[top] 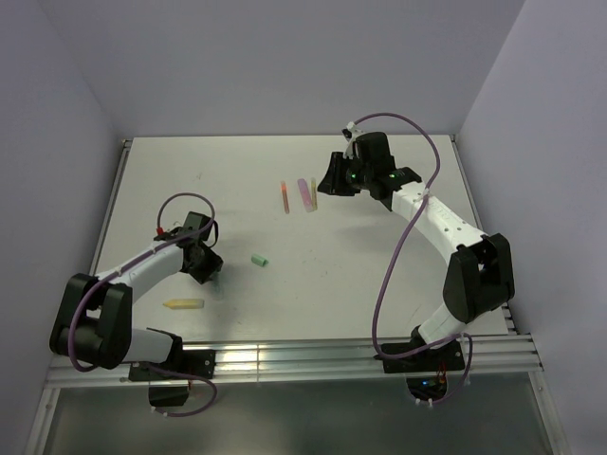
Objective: Insert the pens into the pen caps
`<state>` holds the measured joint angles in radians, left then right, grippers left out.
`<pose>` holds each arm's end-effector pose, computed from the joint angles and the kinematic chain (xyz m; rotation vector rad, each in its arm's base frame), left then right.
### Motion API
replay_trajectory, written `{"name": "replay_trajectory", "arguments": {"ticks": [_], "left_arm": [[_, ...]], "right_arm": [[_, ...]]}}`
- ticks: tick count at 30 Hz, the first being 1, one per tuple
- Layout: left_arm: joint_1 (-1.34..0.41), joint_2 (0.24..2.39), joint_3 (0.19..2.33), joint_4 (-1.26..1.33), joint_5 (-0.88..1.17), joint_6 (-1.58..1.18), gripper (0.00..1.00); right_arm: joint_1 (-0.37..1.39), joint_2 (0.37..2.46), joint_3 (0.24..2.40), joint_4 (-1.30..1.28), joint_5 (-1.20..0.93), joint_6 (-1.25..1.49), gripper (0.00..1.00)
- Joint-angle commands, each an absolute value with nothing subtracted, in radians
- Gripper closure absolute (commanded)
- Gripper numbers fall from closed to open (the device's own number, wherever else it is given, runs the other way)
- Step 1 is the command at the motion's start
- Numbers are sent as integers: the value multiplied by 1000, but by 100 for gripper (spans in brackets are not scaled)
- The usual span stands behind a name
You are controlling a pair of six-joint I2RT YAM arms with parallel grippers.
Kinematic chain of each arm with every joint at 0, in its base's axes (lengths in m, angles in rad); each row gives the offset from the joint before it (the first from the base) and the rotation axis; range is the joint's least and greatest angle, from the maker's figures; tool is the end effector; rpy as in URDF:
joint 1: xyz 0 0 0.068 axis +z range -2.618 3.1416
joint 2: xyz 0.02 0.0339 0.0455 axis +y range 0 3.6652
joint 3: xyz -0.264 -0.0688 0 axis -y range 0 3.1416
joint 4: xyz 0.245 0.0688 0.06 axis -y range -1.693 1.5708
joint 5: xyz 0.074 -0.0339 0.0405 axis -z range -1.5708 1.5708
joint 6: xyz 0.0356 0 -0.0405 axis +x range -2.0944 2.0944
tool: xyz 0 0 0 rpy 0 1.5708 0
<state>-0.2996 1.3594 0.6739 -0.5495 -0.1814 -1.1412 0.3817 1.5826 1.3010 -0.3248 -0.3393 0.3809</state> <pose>0.2199 -0.0612 0.1600 -1.1699 2.5096 -0.1203 0.3330 0.1464 0.3057 -0.2019 2.2419 0.7931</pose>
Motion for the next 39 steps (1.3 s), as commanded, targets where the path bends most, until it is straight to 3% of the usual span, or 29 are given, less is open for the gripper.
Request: {"name": "replay_trajectory", "arguments": {"ticks": [1,9,18,39], "left_arm": [[-299,1384,690,-523,-153,-1146,60],[-299,1391,722,-525,-141,-1144,64],[-299,1373,726,-555,-141,-1085,45],[-354,1485,790,-623,-143,-986,50]], "right_arm": [[385,1542,1292,-279,-353,385,65],[385,1545,1290,-275,-365,382,67],[385,1542,1295,-282,-362,376,67],[385,1548,1299,-290,-373,379,67]]}}
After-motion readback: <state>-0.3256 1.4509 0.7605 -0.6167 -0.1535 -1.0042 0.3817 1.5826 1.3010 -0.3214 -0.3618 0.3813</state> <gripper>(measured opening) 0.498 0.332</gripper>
